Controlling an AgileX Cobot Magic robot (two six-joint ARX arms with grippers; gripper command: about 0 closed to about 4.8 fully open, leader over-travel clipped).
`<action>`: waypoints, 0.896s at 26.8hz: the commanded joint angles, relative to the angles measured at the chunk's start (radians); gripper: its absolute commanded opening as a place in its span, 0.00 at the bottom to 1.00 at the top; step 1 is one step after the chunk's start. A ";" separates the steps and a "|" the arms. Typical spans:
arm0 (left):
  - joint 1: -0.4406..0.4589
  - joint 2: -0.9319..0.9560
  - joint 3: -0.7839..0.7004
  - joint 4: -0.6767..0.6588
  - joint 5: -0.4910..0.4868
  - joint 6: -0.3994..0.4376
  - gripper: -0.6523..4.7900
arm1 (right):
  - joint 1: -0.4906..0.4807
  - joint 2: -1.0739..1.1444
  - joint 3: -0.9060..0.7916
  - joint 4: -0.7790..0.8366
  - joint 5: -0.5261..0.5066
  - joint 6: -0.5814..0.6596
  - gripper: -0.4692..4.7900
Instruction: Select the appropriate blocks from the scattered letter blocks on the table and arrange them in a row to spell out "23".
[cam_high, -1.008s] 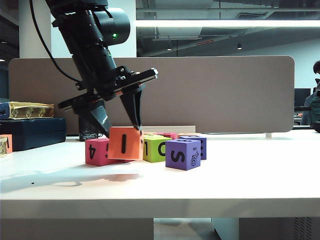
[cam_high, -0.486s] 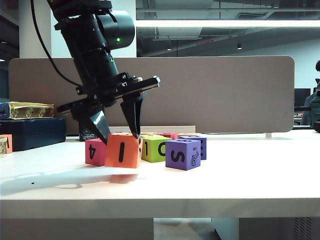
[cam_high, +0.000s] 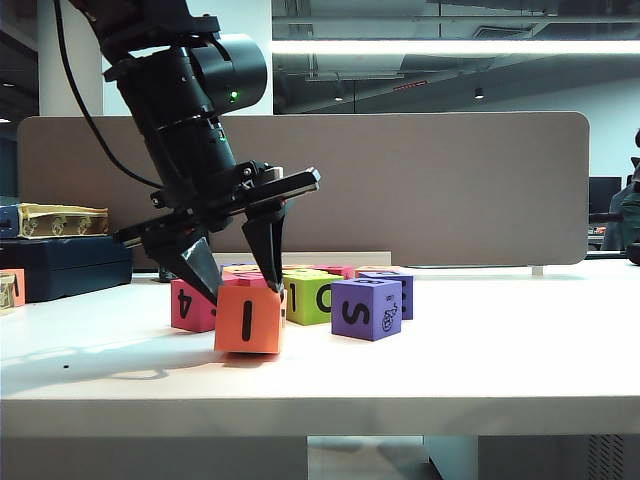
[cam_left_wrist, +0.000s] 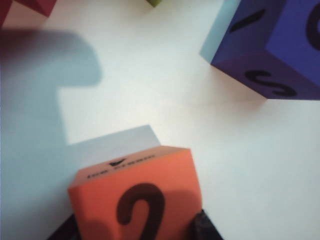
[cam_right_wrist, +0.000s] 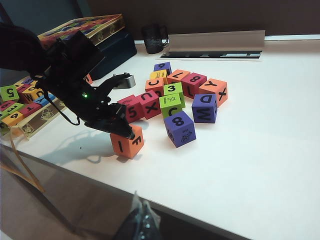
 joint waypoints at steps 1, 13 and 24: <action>-0.001 0.006 -0.026 0.020 -0.004 -0.005 0.51 | 0.000 0.002 0.002 0.014 -0.002 -0.003 0.09; -0.001 0.023 -0.031 0.010 0.000 -0.005 0.76 | 0.000 0.003 0.002 0.014 -0.002 -0.003 0.09; 0.000 0.022 -0.024 0.000 -0.003 0.025 0.82 | 0.000 0.003 0.002 0.014 -0.002 -0.003 0.09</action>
